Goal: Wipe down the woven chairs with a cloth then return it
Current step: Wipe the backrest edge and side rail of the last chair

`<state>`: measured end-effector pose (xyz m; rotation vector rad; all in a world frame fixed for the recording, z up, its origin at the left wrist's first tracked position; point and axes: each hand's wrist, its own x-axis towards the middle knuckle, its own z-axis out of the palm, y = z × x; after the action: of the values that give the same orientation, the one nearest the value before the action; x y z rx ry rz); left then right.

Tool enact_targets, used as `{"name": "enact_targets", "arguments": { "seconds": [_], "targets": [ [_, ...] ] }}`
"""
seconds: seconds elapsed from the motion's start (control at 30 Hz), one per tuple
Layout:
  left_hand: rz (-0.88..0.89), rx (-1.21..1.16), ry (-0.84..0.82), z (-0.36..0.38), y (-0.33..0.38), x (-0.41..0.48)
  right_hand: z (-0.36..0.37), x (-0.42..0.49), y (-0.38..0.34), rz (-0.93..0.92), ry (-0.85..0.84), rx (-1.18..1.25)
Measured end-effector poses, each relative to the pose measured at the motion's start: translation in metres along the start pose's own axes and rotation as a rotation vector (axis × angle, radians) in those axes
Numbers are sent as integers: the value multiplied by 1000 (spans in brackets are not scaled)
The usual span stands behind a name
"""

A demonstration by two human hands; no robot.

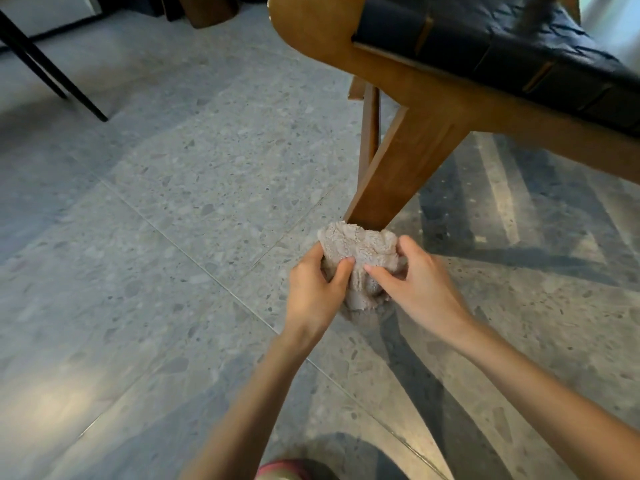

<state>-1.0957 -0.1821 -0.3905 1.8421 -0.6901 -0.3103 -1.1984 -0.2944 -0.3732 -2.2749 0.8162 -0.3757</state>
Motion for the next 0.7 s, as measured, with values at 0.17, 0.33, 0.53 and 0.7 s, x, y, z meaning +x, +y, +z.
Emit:
{"name": "enact_targets", "arguments": {
  "seconds": [0.17,0.33,0.53,0.7],
  "targets": [
    [21,5,-53,-7,9,-3,-14,-10,-9,-31,-1,24],
    [-68,33,-108,-20,-7,1,-7,3,-12,-77,-166,19],
    [-244,75,-153,-60,-18,17,6,27,-47,-122,-451,-1],
    [-429,104,-103,-121,17,21,13,39,-106,122,-635,186]
  ]
}}
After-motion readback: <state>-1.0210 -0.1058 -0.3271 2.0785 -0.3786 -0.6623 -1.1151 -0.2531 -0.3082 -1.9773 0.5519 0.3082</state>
